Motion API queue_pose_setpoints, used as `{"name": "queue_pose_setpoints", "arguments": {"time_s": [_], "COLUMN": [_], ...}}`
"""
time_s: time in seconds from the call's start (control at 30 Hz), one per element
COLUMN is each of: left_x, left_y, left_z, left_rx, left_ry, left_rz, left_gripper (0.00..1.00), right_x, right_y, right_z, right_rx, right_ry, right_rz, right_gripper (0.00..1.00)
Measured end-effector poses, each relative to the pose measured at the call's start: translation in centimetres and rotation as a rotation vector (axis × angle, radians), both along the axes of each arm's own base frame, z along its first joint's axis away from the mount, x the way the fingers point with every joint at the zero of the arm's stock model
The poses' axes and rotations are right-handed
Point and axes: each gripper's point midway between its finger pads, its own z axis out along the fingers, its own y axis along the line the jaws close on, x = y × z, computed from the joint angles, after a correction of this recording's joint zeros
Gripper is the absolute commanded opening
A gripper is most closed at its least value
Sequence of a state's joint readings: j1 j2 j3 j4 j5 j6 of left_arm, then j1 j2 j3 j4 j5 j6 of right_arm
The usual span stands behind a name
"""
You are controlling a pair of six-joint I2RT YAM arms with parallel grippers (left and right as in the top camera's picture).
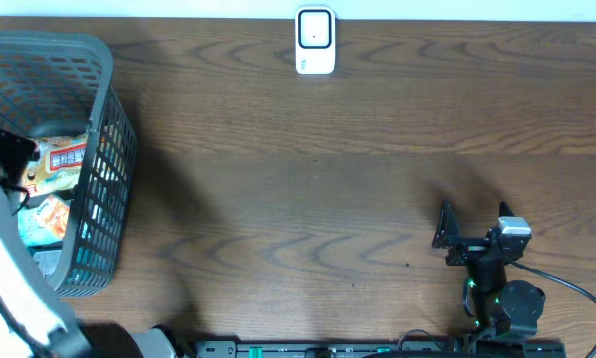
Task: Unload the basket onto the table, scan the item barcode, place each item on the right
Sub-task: 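Move the left gripper into the grey basket toward the packages, then grasp the orange snack pack in the basket with the left gripper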
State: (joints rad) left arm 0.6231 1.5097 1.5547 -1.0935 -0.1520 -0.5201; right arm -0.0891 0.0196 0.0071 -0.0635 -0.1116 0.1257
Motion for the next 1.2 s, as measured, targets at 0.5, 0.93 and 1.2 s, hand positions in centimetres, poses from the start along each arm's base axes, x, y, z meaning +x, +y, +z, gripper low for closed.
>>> {"name": "queue_pose_setpoints", "arguments": {"time_s": [0.5, 0.93, 1.2], "left_x": [0.4, 0.0, 0.1], "left_y": [0.0, -0.4, -0.3], "left_z": [-15.7, -19.4, -18.5], "left_rx": [-0.273, -0.279, -0.265], "left_ry": [0.353, 0.355, 0.335], "left_rz": [-0.001, 0.000, 0.003], "left_gripper": [0.96, 0.54, 0.52], "right_x": [0.0, 0.0, 0.0], "right_y": [0.0, 0.0, 0.0], "right_z": [0.0, 0.0, 0.0], "right_rx": [0.000, 0.000, 0.000], "right_ry": [0.000, 0.000, 0.000], "right_rz": [0.000, 0.000, 0.000], "right_gripper": [0.99, 0.99, 0.99]}}
